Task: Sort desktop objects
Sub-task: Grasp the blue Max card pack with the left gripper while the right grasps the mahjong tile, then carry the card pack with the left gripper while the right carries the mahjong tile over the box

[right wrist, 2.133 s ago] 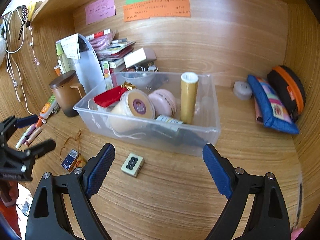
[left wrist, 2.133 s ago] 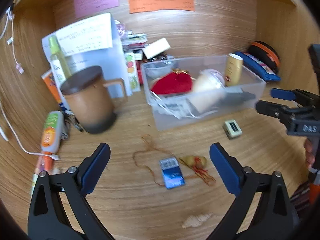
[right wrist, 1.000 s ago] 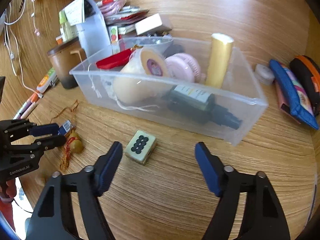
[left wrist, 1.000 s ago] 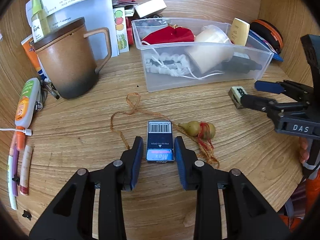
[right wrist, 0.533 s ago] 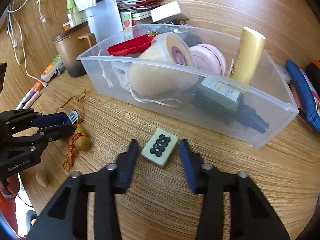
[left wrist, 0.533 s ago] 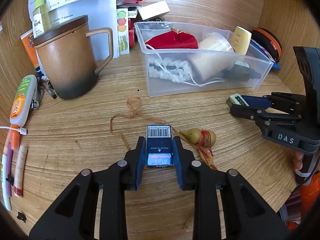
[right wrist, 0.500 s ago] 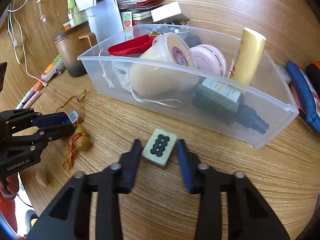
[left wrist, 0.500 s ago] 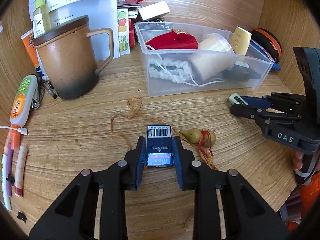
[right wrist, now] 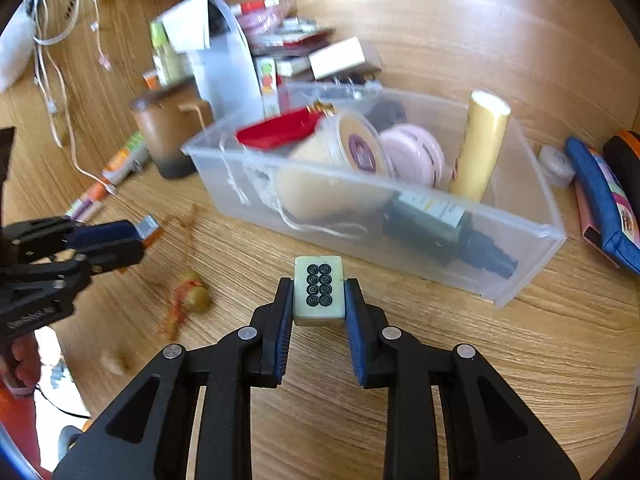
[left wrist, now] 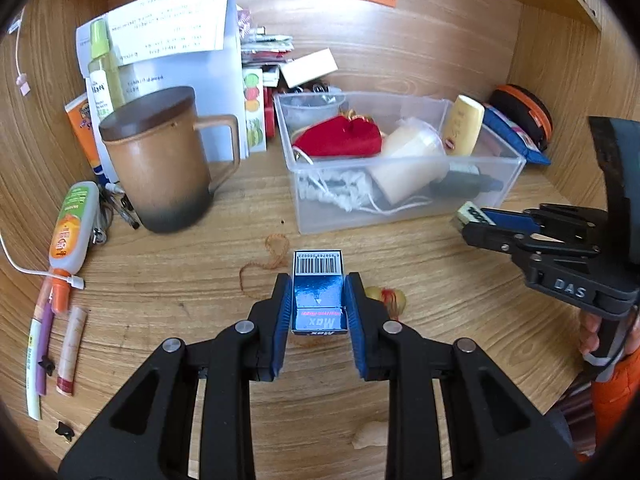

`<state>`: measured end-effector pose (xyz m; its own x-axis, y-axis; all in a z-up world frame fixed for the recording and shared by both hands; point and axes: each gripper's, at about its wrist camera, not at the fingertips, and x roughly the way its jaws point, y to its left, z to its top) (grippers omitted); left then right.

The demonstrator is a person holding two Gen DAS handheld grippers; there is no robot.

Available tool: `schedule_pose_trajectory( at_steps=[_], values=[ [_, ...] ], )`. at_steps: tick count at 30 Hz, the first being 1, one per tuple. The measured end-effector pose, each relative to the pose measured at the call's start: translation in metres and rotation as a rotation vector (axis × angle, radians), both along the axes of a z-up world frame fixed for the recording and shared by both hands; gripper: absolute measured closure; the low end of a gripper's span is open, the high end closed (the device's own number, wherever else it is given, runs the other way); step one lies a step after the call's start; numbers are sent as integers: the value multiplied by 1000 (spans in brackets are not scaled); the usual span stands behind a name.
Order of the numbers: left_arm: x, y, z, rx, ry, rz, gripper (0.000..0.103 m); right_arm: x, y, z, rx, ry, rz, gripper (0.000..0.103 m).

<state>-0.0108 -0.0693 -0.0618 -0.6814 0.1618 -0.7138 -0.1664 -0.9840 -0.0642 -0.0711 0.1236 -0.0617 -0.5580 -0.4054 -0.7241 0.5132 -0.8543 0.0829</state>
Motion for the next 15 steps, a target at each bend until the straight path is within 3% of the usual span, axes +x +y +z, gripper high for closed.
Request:
schedule_pose_trajectory(
  at_steps=[15],
  values=[
    [-9,17,35,-4,76,5,77,14,21,37,-32,92,-36,81]
  ],
)
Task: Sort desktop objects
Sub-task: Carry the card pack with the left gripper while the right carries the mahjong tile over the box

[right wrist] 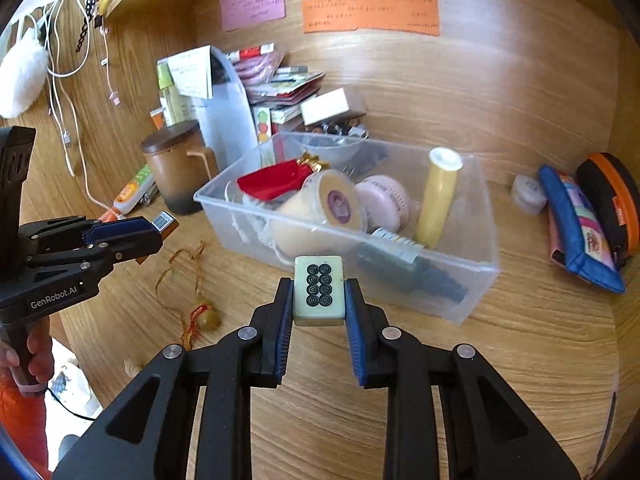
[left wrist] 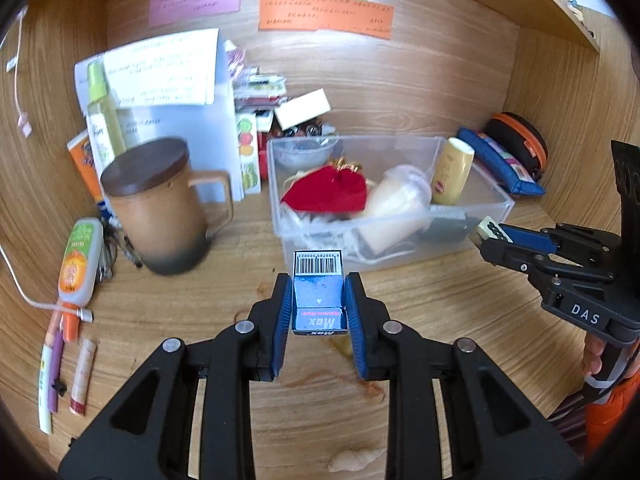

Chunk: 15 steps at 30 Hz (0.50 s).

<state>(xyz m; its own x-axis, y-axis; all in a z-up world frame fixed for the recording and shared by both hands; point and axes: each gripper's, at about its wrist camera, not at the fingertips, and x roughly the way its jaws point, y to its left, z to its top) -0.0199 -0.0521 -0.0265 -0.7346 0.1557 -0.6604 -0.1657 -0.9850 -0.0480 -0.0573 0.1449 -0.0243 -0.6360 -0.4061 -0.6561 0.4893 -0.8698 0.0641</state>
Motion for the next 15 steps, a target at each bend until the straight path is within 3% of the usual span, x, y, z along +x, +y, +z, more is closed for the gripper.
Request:
schedule_pose_trajectory(
  at_steps=[15],
  values=[
    [-25,22,40,-4,87,-43,77,-3,9,32,15,105,-50,81]
  ],
)
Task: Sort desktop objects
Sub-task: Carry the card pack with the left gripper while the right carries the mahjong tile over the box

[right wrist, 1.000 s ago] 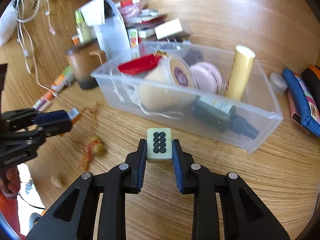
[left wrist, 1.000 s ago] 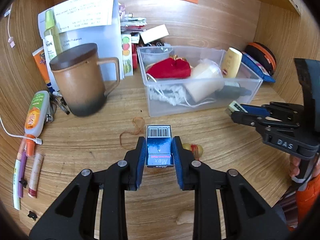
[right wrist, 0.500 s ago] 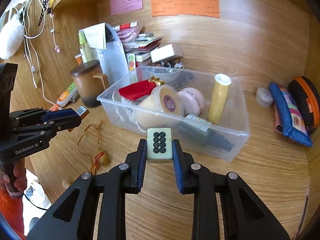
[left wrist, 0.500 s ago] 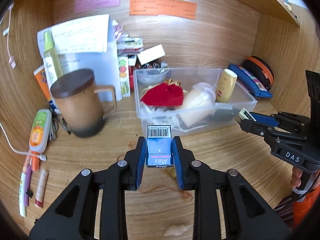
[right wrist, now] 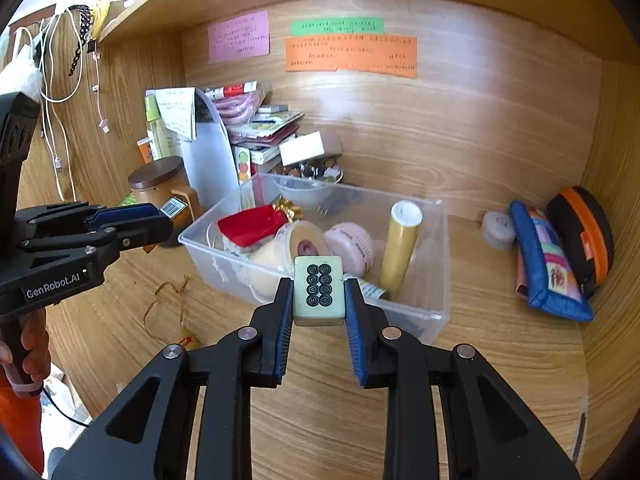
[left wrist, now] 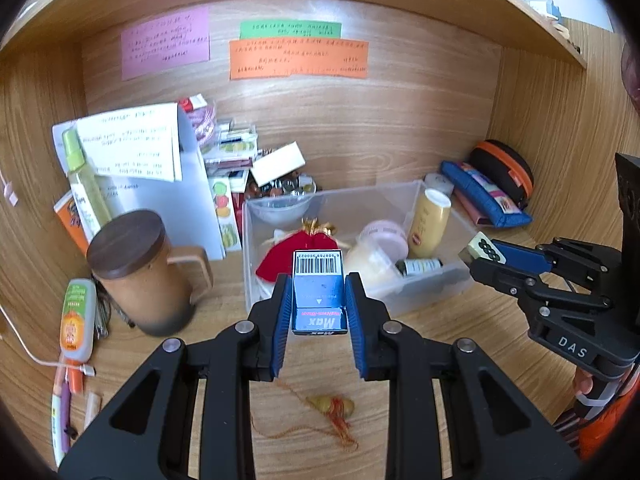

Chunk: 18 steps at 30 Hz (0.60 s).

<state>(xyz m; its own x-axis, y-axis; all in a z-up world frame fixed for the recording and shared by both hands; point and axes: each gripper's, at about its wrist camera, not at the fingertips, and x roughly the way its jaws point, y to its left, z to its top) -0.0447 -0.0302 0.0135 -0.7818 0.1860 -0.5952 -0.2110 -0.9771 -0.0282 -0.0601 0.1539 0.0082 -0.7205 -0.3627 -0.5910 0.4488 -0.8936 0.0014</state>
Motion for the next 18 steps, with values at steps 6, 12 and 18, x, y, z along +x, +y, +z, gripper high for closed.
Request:
schedule_pose_trajectory(
  at_steps=[6,12,18],
  values=[
    [-17,2,10,-15,10,-3,77,-6,0,14,0,39,-11,81],
    [-34,-2,16,-21,18,6,77,-21,-2,25,4,59,-10,81],
    [-51,-4,10,-11,-7,4,77,-41,-6,25,17,50,-4,81]
  ],
)
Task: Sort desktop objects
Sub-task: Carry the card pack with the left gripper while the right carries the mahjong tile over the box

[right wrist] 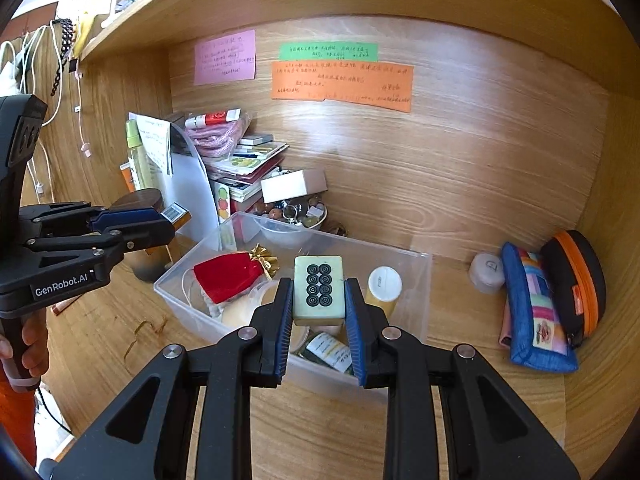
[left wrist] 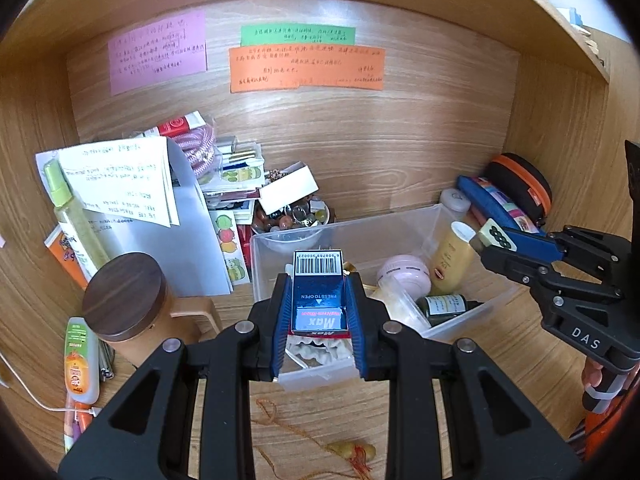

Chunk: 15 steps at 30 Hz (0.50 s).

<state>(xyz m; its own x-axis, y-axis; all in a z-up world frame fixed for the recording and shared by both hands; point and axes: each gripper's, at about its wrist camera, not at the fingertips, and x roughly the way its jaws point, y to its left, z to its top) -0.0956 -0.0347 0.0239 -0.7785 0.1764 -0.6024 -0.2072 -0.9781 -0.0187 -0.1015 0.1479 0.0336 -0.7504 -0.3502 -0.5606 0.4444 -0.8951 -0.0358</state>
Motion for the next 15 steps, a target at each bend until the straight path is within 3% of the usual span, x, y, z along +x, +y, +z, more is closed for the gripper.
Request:
schedule_pose_trajectory(
  at_steps=[15],
  values=[
    [-44,10,-39,2,-103,-38,77,-44,-17,-37,37,-93,18,81]
  ],
)
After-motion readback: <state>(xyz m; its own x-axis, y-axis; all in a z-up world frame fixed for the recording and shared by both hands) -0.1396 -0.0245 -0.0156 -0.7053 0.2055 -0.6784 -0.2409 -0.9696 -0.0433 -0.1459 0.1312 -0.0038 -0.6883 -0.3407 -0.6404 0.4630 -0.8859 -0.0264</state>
